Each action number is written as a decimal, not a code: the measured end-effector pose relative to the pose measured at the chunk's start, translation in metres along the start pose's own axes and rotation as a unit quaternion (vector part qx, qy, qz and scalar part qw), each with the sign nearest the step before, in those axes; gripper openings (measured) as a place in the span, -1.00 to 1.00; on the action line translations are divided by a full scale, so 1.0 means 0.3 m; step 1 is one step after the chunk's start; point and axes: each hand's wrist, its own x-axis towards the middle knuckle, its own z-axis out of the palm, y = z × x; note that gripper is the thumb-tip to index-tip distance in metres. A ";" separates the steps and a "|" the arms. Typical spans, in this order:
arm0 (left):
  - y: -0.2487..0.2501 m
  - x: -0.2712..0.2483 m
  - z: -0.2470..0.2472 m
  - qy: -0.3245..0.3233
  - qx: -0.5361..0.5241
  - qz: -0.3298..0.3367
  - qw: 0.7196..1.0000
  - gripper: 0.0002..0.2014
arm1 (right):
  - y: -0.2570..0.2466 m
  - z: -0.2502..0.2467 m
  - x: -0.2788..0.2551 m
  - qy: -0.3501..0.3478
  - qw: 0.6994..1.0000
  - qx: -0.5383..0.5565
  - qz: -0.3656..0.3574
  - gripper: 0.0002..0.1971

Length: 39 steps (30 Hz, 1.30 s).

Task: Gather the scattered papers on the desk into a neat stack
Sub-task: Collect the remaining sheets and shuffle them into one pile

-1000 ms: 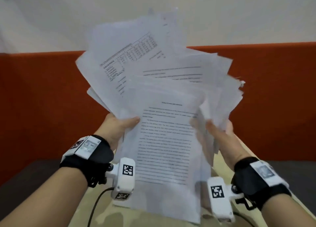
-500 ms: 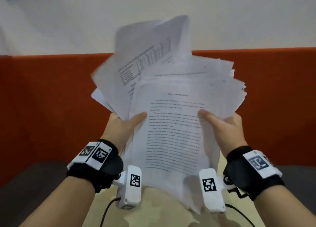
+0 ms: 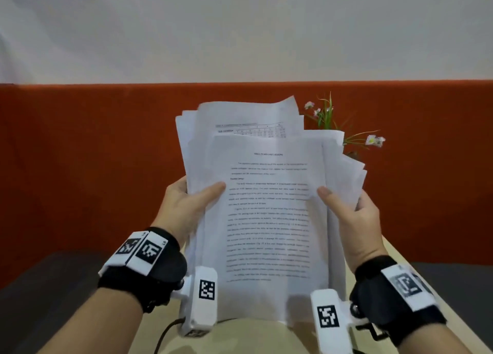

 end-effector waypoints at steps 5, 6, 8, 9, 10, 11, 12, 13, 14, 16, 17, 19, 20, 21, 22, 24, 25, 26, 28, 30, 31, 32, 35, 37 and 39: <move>0.016 0.003 -0.033 -0.035 -0.075 -0.010 0.997 -0.61 | 0.018 -0.028 0.008 0.010 0.999 0.023 0.033 -0.77; 0.020 0.006 -0.042 -0.054 -0.081 -0.009 0.995 -0.60 | 0.018 -0.029 0.012 -0.002 0.999 0.027 0.039 -0.74; 0.017 0.009 -0.052 -0.092 -0.060 -0.013 0.994 -0.54 | 0.012 -0.016 0.017 -0.036 0.998 0.027 0.054 -0.68; 0.010 0.007 -0.050 -0.111 -0.033 -0.019 0.993 -0.47 | 0.009 -0.009 0.018 -0.048 0.997 0.020 0.062 -0.67; 0.003 0.005 -0.049 -0.125 -0.006 -0.021 0.992 -0.46 | 0.005 0.000 0.019 -0.054 0.996 0.011 0.069 -0.69; 0.000 0.004 -0.046 -0.131 0.007 -0.020 0.991 -0.50 | 0.001 0.005 0.022 -0.055 0.996 0.004 0.072 -0.72; -0.001 0.006 -0.048 -0.130 0.001 -0.019 0.991 -0.54 | -0.005 0.007 0.026 -0.050 0.996 0.003 0.070 -0.74; -0.001 0.010 -0.053 -0.129 -0.019 -0.017 0.991 -0.53 | -0.010 0.005 0.032 -0.043 0.997 0.011 0.062 -0.73; 0.002 0.015 -0.061 -0.130 -0.042 -0.016 0.990 -0.47 | -0.014 0.000 0.035 -0.041 0.997 0.023 0.054 -0.67; 0.010 0.025 -0.073 -0.144 -0.069 -0.011 0.987 -0.40 | -0.019 -0.005 0.033 -0.063 0.995 0.041 0.063 -0.49; 0.014 0.029 -0.075 -0.157 -0.073 -0.011 0.985 -0.41 | -0.021 -0.005 0.029 -0.079 0.993 0.045 0.077 -0.45; 0.022 0.037 -0.076 -0.172 -0.074 -0.013 0.982 -0.42 | -0.027 -0.009 0.027 -0.103 0.989 0.048 0.094 -0.44; 0.022 0.042 -0.078 -0.174 -0.076 -0.014 0.982 -0.42 | -0.032 -0.013 0.031 -0.107 0.988 0.049 0.095 -0.44; 0.018 0.047 -0.083 -0.171 -0.075 -0.017 0.982 -0.41 | -0.038 -0.018 0.034 -0.112 0.988 0.049 0.090 -0.46; 0.013 0.051 -0.087 -0.167 -0.068 -0.020 0.983 -0.38 | -0.044 -0.022 0.038 -0.117 0.988 0.048 0.086 -0.48; -0.005 0.051 -0.093 -0.165 -0.033 -0.026 0.985 -0.29 | -0.047 -0.024 0.038 -0.127 0.988 0.040 0.080 -0.54; -0.013 0.046 -0.093 -0.168 -0.020 -0.031 0.985 -0.26 | -0.043 -0.025 0.038 -0.130 0.988 0.033 0.078 -0.54; -0.020 0.041 -0.097 -0.172 -0.017 -0.035 0.984 -0.26 | -0.039 -0.026 0.038 -0.131 0.988 0.025 0.076 -0.52; -0.023 0.033 -0.105 -0.191 -0.022 -0.033 0.981 -0.32 | -0.035 -0.033 0.042 -0.130 0.988 0.023 0.075 -0.41; -0.013 0.024 -0.108 -0.218 -0.025 -0.025 0.975 -0.38 | -0.036 -0.039 0.049 -0.141 0.985 0.045 0.087 -0.35; -0.009 0.021 -0.107 -0.223 -0.025 -0.017 0.974 -0.38 | -0.036 -0.039 0.049 -0.151 0.983 0.051 0.094 -0.40; -0.009 0.023 -0.105 -0.215 -0.026 -0.010 0.976 -0.36 | -0.037 -0.034 0.049 -0.159 0.981 0.049 0.097 -0.45; -0.004 0.035 -0.096 -0.173 -0.043 -0.009 0.984 -0.34 | -0.050 -0.020 0.060 -0.148 0.984 0.047 0.084 -0.49; 0.008 0.041 -0.096 -0.145 -0.043 -0.002 0.989 -0.39 | -0.073 -0.019 0.069 -0.134 0.986 0.064 0.070 -0.45; 0.024 0.041 -0.087 -0.113 -0.044 0.006 0.993 -0.51 | -0.096 -0.011 0.073 -0.129 0.988 0.064 0.052 -0.46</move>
